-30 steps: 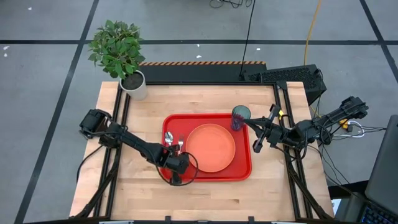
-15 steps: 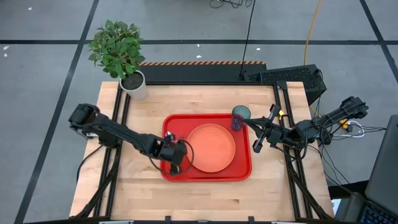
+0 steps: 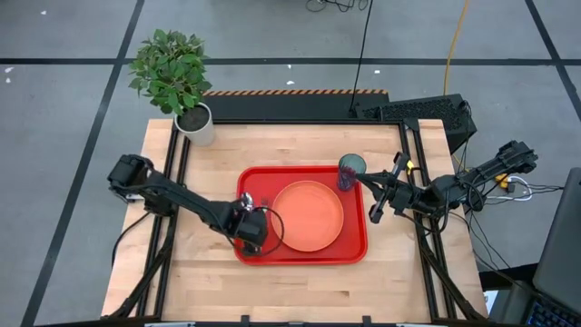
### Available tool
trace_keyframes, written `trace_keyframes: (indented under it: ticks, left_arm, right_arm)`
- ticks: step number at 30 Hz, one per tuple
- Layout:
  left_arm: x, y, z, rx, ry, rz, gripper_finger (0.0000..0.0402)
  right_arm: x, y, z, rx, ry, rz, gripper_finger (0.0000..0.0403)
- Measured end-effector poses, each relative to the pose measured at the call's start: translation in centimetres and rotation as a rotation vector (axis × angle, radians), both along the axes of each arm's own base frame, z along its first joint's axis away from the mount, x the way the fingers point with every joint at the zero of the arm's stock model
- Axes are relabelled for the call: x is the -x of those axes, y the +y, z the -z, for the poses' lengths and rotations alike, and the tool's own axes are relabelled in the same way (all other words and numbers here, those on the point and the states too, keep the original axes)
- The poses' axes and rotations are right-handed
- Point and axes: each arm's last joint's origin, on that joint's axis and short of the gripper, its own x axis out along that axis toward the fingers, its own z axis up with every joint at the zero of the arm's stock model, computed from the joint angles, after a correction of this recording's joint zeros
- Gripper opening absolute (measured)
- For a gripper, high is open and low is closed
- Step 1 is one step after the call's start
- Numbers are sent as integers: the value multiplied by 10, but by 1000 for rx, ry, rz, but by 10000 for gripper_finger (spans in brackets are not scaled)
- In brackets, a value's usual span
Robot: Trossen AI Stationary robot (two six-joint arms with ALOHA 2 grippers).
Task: Pick and place plate/cup/fork/spoon on tray
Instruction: Adjust the utensils on the red tray
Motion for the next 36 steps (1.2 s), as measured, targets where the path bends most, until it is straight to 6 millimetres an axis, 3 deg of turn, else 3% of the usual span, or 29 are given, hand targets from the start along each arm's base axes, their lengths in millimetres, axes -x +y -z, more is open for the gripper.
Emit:
trace_keyframes:
  ticks: [6, 23, 29, 36]
  left_arm:
    - [-2, -2, 18, -1, 79, 10, 7]
    - [4, -15, 18, 11, 93, 38, 17]
    - [8, -23, 18, -6, 105, 126, 4]
    - [13, -21, 19, -63, 158, 212, 17]
  right_arm:
    - [0, 0, 0, 1, 0, 1, 0]
    - [0, 0, 0, 3, 4, 2, 0]
    - [0, 0, 0, 3, 4, 2, 0]
    - [0, 0, 0, 3, 3, 2, 0]
